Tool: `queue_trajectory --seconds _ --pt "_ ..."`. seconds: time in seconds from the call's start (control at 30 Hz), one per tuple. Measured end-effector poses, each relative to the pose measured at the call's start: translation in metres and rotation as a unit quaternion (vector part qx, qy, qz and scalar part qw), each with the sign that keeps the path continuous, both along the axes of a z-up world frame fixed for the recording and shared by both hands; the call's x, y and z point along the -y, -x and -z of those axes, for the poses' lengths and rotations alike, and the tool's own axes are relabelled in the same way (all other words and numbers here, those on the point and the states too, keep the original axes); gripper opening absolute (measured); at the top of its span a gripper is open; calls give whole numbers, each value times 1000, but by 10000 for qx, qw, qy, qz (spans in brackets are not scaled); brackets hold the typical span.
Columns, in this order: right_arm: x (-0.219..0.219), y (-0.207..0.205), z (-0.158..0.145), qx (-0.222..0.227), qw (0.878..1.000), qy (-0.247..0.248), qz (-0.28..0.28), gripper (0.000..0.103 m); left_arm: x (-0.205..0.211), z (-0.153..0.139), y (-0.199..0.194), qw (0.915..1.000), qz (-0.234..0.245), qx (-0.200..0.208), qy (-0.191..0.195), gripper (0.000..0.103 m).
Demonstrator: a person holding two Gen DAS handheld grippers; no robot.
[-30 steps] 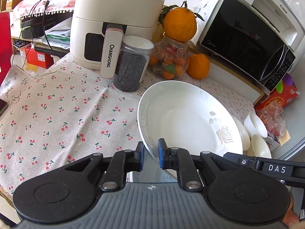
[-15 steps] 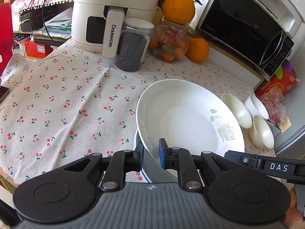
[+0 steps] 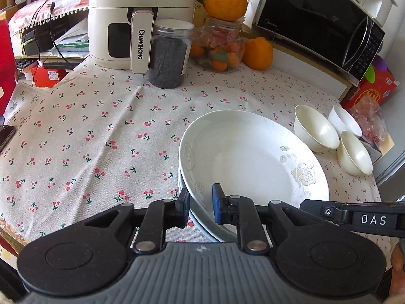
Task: Organize plates and bowls
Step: 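Lower the white plate onto the blue plate stack with both grippers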
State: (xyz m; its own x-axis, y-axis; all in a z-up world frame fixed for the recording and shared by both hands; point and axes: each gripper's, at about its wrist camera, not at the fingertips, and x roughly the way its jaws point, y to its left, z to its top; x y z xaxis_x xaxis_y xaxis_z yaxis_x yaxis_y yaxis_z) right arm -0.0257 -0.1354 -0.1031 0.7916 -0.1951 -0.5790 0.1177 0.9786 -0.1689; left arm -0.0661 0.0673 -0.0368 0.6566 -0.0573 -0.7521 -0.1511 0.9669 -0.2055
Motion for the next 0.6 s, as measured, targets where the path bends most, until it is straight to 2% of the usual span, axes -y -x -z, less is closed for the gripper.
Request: queue_trajectory --seconds 0.17,0.6 --pt "-2 -2 1 30 10000 89 31 21 6 0 -1 9996 28 39 -272 18" --pt "-3 -9 2 81 9997 186 122 21 9 2 -6 9987 20 73 -495 18"
